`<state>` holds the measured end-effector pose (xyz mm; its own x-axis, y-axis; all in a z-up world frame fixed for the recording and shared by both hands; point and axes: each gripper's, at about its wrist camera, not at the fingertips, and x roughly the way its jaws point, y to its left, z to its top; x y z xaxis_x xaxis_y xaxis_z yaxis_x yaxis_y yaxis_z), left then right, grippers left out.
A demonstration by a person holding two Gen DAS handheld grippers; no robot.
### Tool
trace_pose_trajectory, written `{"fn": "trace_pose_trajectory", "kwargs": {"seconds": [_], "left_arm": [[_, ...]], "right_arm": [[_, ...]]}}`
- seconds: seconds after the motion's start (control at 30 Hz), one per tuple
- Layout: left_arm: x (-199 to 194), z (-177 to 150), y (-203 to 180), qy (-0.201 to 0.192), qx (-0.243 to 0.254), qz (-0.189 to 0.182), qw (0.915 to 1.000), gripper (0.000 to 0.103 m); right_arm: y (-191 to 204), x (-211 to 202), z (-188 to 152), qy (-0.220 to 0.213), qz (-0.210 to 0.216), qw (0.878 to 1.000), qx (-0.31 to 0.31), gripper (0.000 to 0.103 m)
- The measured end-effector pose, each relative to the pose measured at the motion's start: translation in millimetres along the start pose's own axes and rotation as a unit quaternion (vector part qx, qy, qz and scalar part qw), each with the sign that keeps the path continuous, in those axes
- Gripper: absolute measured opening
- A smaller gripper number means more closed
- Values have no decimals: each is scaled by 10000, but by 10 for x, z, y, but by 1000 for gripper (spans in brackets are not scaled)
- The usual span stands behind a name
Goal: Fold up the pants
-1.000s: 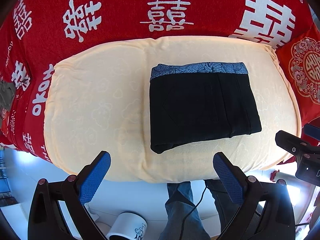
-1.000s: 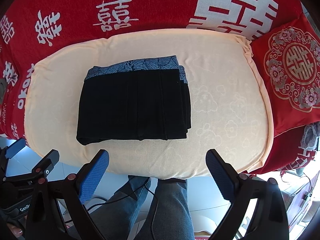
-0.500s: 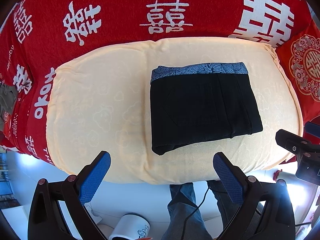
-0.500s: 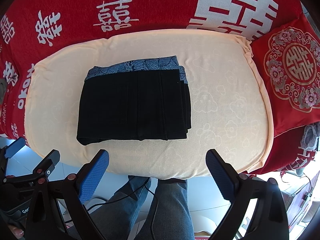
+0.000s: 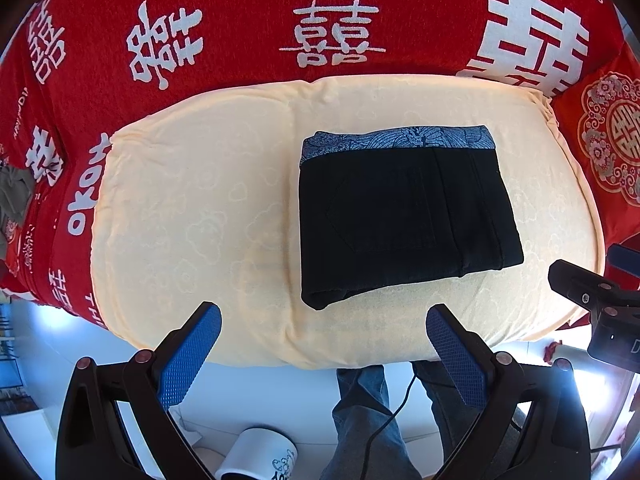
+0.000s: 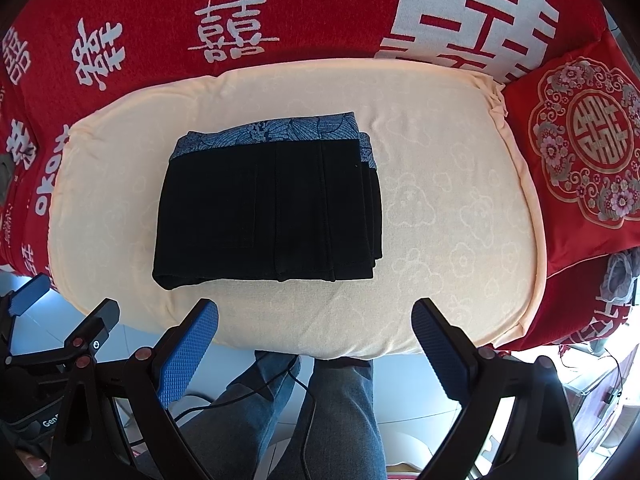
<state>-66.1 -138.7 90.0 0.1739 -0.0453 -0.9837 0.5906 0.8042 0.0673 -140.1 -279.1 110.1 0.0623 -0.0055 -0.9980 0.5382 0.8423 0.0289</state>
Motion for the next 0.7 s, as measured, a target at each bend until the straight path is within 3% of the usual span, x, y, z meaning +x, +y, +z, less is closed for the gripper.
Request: {"fn": "trace_pose_trajectory", "kwargs": {"seconds": [0.7], "left_arm": [[-14, -20, -29, 0, -5, -6, 10000, 103]], "right_arm": [[6, -1, 7, -18, 1, 10000, -19, 98]]}}
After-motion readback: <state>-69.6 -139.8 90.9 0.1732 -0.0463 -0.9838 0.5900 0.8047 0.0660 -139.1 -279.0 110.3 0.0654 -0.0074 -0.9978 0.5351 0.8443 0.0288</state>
